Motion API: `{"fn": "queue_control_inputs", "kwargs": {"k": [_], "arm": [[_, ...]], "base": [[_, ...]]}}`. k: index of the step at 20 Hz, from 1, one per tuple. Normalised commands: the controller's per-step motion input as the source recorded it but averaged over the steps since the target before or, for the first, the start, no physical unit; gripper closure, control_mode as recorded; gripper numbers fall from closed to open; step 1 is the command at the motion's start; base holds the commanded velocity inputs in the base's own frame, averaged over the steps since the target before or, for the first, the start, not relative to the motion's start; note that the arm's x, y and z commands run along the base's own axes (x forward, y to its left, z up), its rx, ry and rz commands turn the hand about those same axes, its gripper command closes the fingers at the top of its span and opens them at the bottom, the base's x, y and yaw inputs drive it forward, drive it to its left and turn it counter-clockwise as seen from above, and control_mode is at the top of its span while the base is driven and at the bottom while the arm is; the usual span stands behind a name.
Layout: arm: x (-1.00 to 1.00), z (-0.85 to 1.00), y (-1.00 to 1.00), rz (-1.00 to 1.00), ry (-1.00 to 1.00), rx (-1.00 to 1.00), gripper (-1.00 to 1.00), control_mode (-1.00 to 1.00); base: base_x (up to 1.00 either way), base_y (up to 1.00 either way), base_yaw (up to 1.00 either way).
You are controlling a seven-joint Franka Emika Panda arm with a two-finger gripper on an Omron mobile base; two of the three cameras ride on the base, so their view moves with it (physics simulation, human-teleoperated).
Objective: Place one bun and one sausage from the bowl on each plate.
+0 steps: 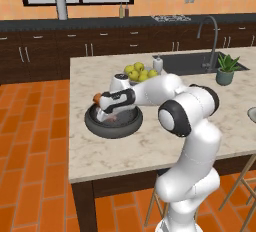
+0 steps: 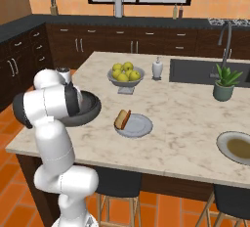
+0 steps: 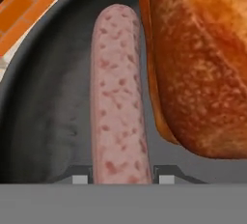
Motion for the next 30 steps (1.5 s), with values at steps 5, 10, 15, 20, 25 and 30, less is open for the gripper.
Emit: {"fn": "queue_control_inputs", "kwargs": {"k": [5,10,15,20,25,30], "arm": [[-0.36,0.56,-0.2,-0.01,0.01,0.0,1.0,-1.0],[-0.57,0.43,-0.56,-0.03,0.0,0.0,1.0,-1.0],[-0.34,0.37,-0.8,-0.13,0.0,0.0,1.0,-1.0],[-0.05,0.37,-0.83,-0.21,0.03,0.0,1.0,-1.0],[0.0,0.13,-0.93,-0.19,0.01,0.0,1.0,-1.0],[0.0,0.0,-1.0,-0.12,0.0,-0.02,1.0,-1.0]], "base": [[0.0,0.0,0.0],[0.0,0.0,0.0],[0.0,0.0,0.0],[0.0,0.0,0.0],[0.0,0.0,0.0],[0.0,0.0,0.0]]}}
